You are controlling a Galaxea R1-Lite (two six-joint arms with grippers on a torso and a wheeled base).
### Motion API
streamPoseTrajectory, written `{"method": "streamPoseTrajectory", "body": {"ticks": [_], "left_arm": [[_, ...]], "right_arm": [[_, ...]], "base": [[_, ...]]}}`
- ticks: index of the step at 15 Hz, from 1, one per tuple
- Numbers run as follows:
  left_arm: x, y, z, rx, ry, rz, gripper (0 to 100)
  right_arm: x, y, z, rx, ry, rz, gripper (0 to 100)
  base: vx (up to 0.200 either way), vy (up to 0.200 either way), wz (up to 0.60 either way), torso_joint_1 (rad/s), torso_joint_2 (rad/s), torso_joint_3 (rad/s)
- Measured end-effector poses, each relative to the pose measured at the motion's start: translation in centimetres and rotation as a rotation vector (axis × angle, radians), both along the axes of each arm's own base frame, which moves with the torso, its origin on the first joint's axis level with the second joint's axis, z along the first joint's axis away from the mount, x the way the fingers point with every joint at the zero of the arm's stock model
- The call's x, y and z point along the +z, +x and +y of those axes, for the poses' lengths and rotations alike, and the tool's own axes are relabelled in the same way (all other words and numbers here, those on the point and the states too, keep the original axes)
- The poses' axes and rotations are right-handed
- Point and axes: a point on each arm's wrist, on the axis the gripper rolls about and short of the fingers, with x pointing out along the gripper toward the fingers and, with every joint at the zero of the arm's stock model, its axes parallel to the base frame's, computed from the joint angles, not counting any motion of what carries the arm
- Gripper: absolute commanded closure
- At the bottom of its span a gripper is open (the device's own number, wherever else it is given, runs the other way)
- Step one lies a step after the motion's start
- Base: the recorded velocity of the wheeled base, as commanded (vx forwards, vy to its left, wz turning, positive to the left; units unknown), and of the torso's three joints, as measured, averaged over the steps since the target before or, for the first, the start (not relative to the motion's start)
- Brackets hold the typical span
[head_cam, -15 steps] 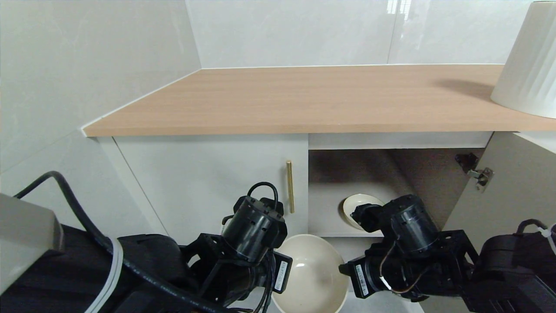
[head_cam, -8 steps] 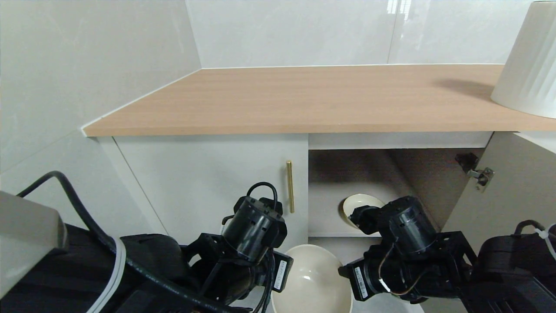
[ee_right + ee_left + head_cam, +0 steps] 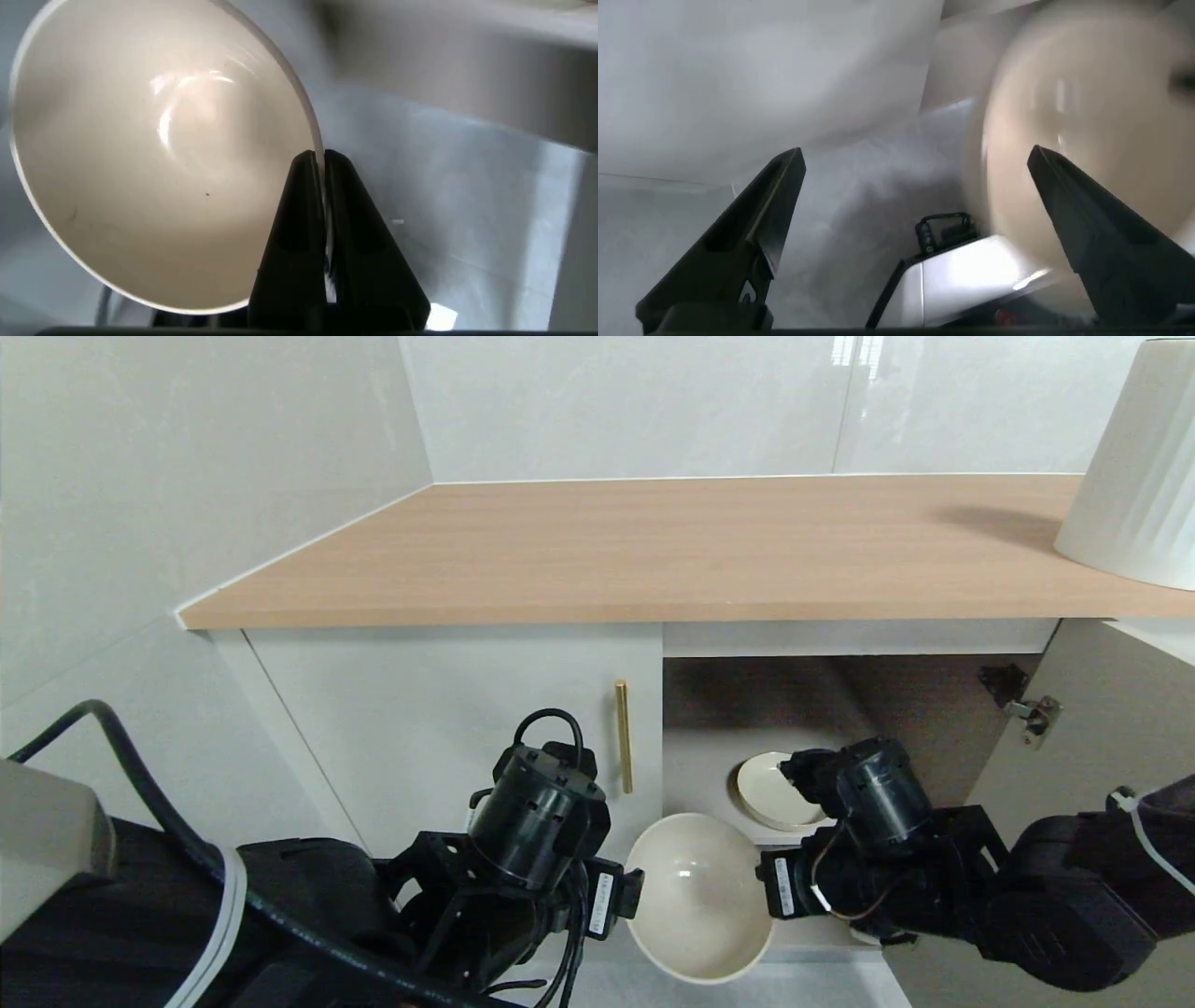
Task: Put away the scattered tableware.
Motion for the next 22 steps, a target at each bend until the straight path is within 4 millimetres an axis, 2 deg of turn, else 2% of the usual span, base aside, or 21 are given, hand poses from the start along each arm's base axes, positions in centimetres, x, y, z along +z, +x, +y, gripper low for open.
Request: {"method": "streamPoseTrajectory", "body": {"ticks": [7,9,16,22], "left_arm": [[0.4,-0.1,0.1,0.005,-0.007,-0.012,0],[0.4,-0.1,0.2,0.005,-0.006,-0.012,0],[0.5,-0.1,0.1,0.004,-0.008,-0.014,0],[0.5,-0.1,0.1,0.003,-0.006,-0.015,0]], "right_arm": [[0.6,7.3,-5.3,-0.500,0.082,-0.073,100],[0.7,8.9,-6.0,-0.607,0.097,-0.106,100],[-2.2,12.2,-6.4,-0.676,0.071,-0.090,100],[-3.7,13.7,-6.6,-0.701,0.070,-0.077,100]], "base": [[0.000,0.000,0.00,0.000,0.00,0.000],[0.000,0.000,0.00,0.000,0.00,0.000],[0.000,0.000,0.00,0.000,0.00,0.000],[0.000,0.000,0.00,0.000,0.00,0.000]]}}
